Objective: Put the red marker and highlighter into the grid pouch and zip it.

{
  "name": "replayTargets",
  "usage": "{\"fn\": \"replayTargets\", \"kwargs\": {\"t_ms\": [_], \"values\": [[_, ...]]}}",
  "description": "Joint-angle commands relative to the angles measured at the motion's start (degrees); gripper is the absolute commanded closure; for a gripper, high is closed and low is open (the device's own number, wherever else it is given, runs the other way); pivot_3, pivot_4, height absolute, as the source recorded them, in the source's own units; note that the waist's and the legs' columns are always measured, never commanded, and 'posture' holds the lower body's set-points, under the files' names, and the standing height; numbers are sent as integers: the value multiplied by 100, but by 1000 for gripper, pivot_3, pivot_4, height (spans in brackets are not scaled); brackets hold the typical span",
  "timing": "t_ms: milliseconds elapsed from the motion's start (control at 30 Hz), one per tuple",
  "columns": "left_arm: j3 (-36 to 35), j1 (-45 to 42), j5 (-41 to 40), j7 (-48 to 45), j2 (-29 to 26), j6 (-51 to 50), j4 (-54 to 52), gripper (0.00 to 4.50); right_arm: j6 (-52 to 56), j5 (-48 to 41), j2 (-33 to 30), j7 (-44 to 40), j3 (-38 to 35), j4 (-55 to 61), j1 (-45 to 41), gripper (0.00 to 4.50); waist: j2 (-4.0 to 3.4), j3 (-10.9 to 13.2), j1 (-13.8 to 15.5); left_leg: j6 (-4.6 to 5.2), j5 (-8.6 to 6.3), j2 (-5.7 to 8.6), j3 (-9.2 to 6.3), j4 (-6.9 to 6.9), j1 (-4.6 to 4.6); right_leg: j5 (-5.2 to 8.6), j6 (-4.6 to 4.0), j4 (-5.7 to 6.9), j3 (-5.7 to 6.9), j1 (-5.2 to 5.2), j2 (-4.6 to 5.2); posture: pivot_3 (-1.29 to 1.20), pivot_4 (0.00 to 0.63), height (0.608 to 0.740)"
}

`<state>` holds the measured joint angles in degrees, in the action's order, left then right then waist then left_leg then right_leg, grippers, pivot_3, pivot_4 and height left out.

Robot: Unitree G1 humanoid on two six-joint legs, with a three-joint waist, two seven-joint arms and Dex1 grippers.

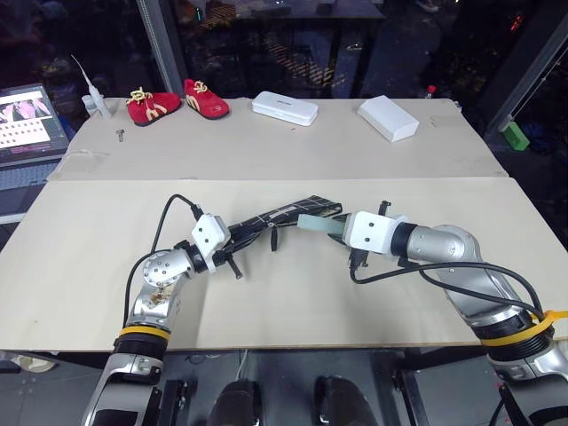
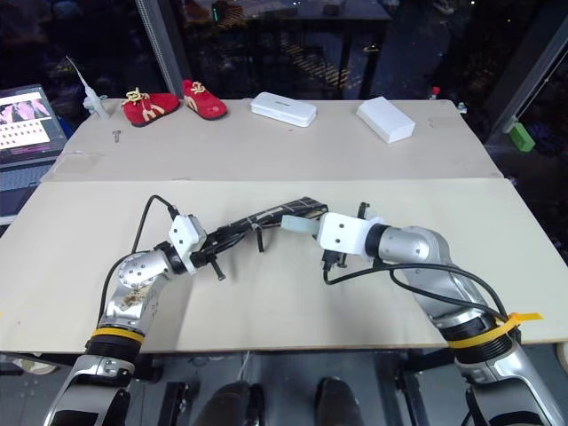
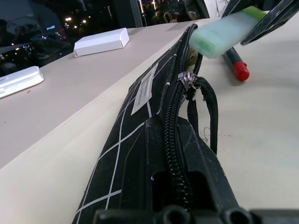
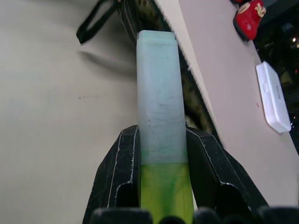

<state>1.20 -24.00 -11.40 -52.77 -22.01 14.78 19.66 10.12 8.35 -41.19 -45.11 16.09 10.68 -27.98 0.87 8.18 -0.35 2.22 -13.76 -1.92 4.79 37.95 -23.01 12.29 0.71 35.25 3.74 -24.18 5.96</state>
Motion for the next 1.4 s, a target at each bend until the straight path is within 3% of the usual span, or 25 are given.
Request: {"fn": "replayTargets", "kwargs": {"t_ms": [33, 567, 733, 1067, 1400], "values": [[-3, -30, -98, 23, 11, -13, -272, 4500, -151, 87, -24, 12, -169, -32, -138, 3482, 0, 0, 2, 0, 0, 0, 0, 0, 0, 0, 0, 0, 0, 0, 0, 0, 150, 740], [249, 168, 170, -86, -88, 283, -306, 4500, 503, 21, -16, -343, -253, -197, -535, 3482, 0, 0, 40, -1, 0, 0, 6, 0, -1, -1, -2, 2, 0, -1, 0, 0, 150, 740], [275, 162, 176, -108, -66, 299, -291, 4500, -17, 845, -65, -215, 305, -175, -650, 3482, -1, -1, 37, -1, 0, -1, 6, 1, 2, -1, -3, 6, -1, -3, 0, 0, 150, 740], [272, 36, 119, -161, -40, 264, -233, 4500, -1188, 1985, 696, 394, 1129, -877, -1211, 3482, -1, -1, 13, -4, 3, -1, 14, 12, 0, -1, -2, 13, -1, -3, -2, 0, 150, 740], [213, 24, 43, -217, 9, 230, -245, 4500, -2856, 1778, 1276, 755, 1208, -1860, -1506, 3482, -1, -1, 8, -6, 4, -1, 17, 12, -2, -1, -2, 12, 1, -3, -2, 0, 150, 740]]}}
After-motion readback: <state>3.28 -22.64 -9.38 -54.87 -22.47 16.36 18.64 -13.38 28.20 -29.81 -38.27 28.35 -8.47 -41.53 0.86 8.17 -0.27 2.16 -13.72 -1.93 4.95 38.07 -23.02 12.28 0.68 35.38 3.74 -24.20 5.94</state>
